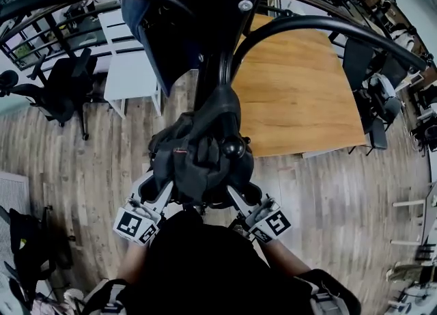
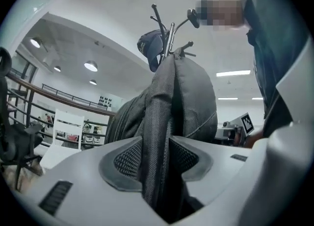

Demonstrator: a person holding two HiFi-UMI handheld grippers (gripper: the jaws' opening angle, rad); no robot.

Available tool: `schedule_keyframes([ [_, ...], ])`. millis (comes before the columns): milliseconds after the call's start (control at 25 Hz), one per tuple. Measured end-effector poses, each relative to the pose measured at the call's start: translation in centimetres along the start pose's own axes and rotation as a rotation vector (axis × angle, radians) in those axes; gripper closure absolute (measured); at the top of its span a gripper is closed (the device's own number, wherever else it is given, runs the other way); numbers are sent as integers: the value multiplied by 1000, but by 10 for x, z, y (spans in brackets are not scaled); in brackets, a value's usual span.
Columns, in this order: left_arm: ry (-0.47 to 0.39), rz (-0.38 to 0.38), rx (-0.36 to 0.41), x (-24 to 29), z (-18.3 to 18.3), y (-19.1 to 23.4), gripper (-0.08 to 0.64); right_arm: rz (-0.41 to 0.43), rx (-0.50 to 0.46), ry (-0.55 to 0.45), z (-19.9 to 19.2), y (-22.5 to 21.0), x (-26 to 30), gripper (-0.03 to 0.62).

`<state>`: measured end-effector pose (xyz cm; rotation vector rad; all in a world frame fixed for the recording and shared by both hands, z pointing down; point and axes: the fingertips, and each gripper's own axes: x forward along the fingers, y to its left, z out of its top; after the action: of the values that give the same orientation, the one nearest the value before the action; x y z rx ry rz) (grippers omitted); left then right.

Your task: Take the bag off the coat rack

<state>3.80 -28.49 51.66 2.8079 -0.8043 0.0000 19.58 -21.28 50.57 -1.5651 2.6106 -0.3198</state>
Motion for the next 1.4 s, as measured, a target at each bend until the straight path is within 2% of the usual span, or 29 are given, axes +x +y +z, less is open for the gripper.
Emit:
schedule_keyframes([
  [160, 11, -16, -7, 4, -4, 1, 385, -1, 24, -5, -3, -3, 2, 456],
  [440, -33, 22, 44, -1, -8, -3, 393, -10, 40, -27, 3, 0, 4, 456],
  [680, -36, 44, 90, -5, -9, -1, 394, 30, 61, -45, 6, 5, 7, 457],
  [840, -49, 71, 95, -7, -5, -3, 402, 37, 41, -69, 8, 6, 6, 463],
  [1000, -12, 97, 68, -5, -7, -13, 413, 34, 13, -60, 12, -6, 0, 481],
  [1200, 39, 140, 108, -14, -3, -25, 428, 59, 10, -15, 6, -9, -7, 494],
  [1400, 31, 196, 125, -19, 6, -38, 436, 91, 41, -41, 13, -2, -17, 499],
])
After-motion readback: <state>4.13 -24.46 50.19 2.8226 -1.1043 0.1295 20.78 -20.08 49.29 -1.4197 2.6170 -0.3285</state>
